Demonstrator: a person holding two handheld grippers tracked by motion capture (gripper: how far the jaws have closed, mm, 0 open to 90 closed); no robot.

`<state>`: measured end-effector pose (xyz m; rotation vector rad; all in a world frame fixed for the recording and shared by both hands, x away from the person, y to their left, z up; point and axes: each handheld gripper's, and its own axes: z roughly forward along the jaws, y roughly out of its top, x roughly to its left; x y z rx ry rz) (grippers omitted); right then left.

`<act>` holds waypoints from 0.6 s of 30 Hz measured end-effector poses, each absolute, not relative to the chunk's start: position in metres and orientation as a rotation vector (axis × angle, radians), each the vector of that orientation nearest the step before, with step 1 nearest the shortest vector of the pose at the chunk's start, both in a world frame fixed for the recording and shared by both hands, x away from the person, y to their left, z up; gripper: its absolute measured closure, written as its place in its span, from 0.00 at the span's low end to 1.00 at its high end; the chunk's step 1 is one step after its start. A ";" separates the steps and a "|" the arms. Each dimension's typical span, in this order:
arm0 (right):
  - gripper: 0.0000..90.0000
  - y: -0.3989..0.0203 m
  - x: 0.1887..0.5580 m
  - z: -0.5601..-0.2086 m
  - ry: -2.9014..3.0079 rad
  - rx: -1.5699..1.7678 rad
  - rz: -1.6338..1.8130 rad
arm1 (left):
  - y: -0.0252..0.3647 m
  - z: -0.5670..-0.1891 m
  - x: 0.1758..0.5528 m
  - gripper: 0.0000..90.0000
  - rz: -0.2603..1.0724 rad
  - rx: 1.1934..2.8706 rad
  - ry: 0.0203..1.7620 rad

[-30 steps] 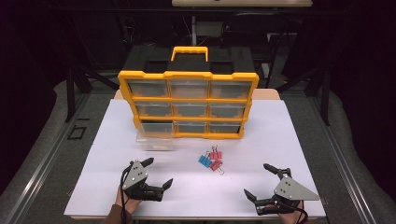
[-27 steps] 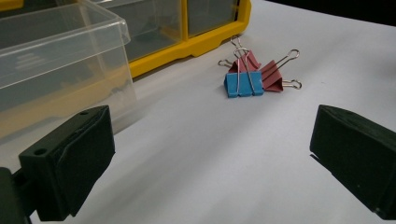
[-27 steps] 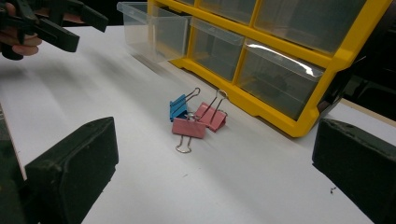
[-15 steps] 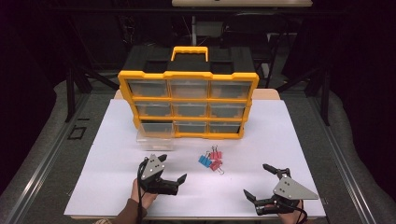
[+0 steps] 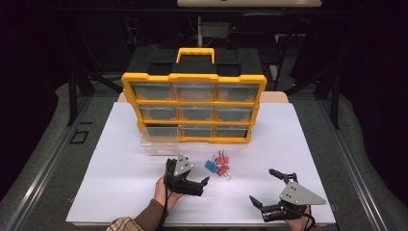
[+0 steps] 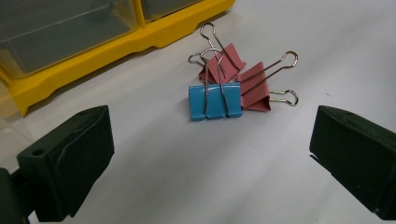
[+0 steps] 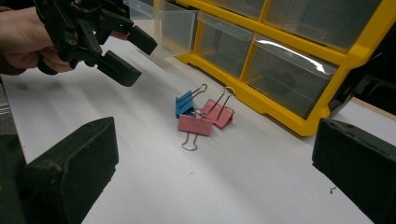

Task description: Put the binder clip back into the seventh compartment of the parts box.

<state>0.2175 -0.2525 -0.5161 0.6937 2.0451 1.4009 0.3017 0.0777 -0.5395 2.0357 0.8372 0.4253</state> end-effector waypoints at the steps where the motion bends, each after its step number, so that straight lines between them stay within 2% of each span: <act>1: 0.00 -0.252 0.218 -0.516 2.045 0.694 1.401 | 0.078 -0.540 0.302 0.00 0.425 2.036 0.837; 18: 0.02 -0.252 0.218 -0.517 2.049 0.695 1.388 | 0.051 -0.546 0.325 0.00 0.410 2.086 0.898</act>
